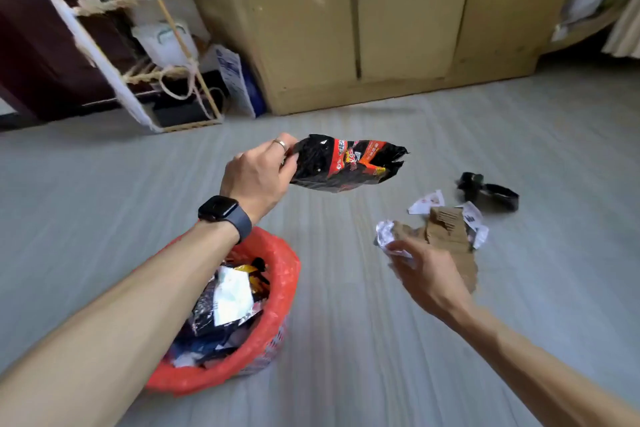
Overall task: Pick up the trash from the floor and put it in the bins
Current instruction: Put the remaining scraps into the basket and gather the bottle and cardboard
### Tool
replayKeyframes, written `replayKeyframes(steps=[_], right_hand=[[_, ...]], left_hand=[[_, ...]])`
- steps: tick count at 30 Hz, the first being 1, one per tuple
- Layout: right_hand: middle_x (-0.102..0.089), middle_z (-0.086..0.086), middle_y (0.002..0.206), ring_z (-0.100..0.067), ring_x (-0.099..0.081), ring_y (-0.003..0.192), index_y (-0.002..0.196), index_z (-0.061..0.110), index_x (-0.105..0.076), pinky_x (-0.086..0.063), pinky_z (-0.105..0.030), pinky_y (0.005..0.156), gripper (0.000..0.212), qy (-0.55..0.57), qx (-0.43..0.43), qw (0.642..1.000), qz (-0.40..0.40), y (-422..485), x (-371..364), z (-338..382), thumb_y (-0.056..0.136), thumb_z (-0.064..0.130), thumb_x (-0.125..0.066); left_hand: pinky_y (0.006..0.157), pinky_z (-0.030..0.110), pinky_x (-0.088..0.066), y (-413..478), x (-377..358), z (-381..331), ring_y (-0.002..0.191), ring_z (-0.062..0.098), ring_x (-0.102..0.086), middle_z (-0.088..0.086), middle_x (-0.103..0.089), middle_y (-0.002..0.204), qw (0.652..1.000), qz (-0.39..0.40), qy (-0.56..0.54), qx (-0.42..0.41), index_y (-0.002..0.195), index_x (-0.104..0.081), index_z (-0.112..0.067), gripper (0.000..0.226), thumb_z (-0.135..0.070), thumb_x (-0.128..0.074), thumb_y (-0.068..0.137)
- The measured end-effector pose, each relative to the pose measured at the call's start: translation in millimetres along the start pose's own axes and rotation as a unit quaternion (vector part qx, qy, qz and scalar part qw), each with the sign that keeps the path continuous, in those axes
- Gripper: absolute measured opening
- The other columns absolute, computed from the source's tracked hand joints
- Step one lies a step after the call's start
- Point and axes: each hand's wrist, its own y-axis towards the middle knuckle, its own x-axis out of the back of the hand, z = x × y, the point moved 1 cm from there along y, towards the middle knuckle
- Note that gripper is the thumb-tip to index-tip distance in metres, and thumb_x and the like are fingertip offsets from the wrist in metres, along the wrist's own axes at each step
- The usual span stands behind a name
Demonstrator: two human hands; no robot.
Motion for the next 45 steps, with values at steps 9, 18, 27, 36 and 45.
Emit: replayKeyframes(steps=[9,18,27,36,45], right_hand=[[-0.064,0.006,0.118,-0.023,-0.061,0.106,0.117,0.031,-0.062,-0.054,-0.035,0.077,0.026,-0.102,0.317,0.938,0.1,18,-108,204,0.096,0.026,-0.048],[-0.058,0.004,0.13,-0.03,-0.047,0.127,0.122,0.026,-0.054,-0.039,-0.043,0.104,0.044,-0.264,0.267,0.903,0.211,4,-177,206,0.096,0.055,-0.033],[-0.07,-0.001,0.114,-0.018,-0.063,0.102,0.109,0.016,-0.064,-0.046,-0.03,0.087,0.036,0.257,-0.108,0.959,-0.054,85,-38,212,0.096,0.048,-0.052],[-0.059,-0.027,0.117,-0.04,-0.067,0.103,0.129,0.014,-0.044,-0.051,-0.051,0.093,0.084,0.545,-0.39,0.738,0.08,71,48,69,0.074,0.073,-0.066],[-0.073,-0.015,0.103,-0.029,-0.07,0.084,0.114,-0.001,-0.068,-0.06,-0.038,0.075,0.029,0.553,-0.266,0.787,-0.064,75,82,15,0.085,-0.003,-0.065]], left_hand=[[0.057,0.037,-0.047,-77,86,132,0.074,0.038,-0.063,0.005,-0.071,0.087,0.991,-0.016,0.081,0.105,0.107,-0.062,-0.02,0.015,-0.027,-0.058,0.094],[0.059,0.037,-0.048,-97,83,152,0.08,0.035,-0.064,0.003,-0.071,0.091,0.99,-0.035,0.01,0.135,0.105,-0.061,-0.02,0.013,-0.027,-0.058,0.094],[0.068,0.027,-0.039,-25,45,77,0.082,0.025,-0.065,-0.001,-0.071,0.088,0.94,-0.077,-0.238,0.233,0.101,-0.061,-0.018,0.01,-0.02,-0.063,0.091],[0.081,0.026,-0.052,9,-12,-98,0.083,0.009,-0.068,-0.004,-0.072,0.089,0.729,-0.063,-0.584,0.353,0.093,-0.057,-0.021,0.013,-0.018,-0.069,0.089],[0.081,0.028,-0.048,-52,-64,-84,0.101,0.02,-0.063,0.006,-0.067,0.116,0.708,0.066,-0.539,0.452,0.117,-0.045,-0.015,0.045,-0.003,-0.07,0.082]])
